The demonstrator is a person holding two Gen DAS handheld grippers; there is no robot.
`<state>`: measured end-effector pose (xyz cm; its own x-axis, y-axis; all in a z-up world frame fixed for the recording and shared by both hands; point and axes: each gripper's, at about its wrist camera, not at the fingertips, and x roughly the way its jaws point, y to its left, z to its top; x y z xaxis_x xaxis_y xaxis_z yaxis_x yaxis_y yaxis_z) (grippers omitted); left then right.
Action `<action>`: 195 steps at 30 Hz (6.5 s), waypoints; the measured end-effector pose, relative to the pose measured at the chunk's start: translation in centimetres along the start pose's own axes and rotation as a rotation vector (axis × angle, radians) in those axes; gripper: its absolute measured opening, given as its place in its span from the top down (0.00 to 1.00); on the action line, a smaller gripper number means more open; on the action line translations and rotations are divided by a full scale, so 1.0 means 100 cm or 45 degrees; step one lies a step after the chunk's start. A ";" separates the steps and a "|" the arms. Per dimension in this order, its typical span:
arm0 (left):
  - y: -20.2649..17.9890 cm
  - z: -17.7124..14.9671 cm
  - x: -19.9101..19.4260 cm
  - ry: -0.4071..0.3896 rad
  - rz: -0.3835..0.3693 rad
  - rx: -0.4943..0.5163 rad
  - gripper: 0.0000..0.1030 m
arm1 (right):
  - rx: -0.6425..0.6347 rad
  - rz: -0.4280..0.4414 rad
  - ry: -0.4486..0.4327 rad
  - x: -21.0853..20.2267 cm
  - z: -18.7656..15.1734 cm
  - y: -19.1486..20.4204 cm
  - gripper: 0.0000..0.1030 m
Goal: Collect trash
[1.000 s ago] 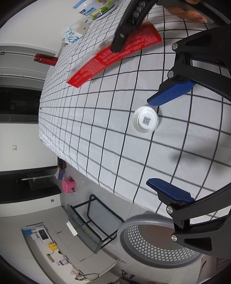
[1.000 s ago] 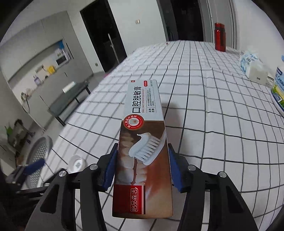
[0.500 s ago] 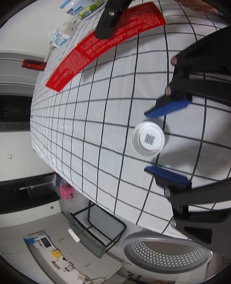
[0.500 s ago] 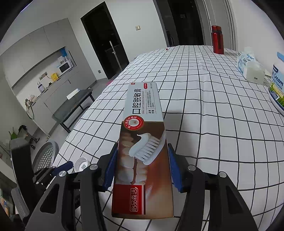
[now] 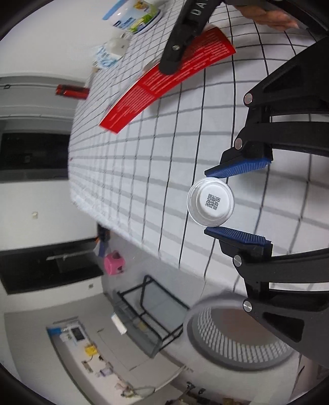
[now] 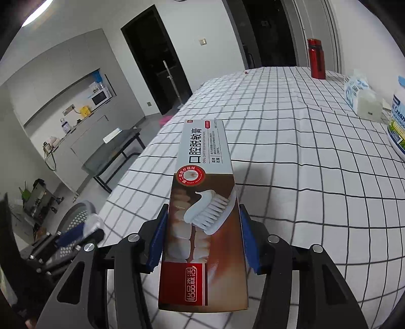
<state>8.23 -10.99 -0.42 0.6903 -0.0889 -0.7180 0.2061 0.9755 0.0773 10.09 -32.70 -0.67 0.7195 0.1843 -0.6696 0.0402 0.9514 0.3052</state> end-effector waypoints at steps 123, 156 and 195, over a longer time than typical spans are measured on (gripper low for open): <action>0.261 -0.085 -0.040 0.052 0.404 -0.370 0.06 | -0.463 0.242 0.109 0.054 -0.078 0.297 0.45; 0.258 -0.084 -0.046 0.027 0.420 -0.377 0.06 | -0.460 0.238 0.100 0.048 -0.074 0.295 0.45; 0.255 -0.088 -0.043 0.037 0.413 -0.377 0.06 | -0.455 0.242 0.100 0.048 -0.074 0.292 0.45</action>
<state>4.42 16.08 -1.38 0.6662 0.2329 -0.7085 -0.2285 0.9681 0.1033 9.61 -2.23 0.01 0.6352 0.3699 -0.6780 -0.3413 0.9219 0.1832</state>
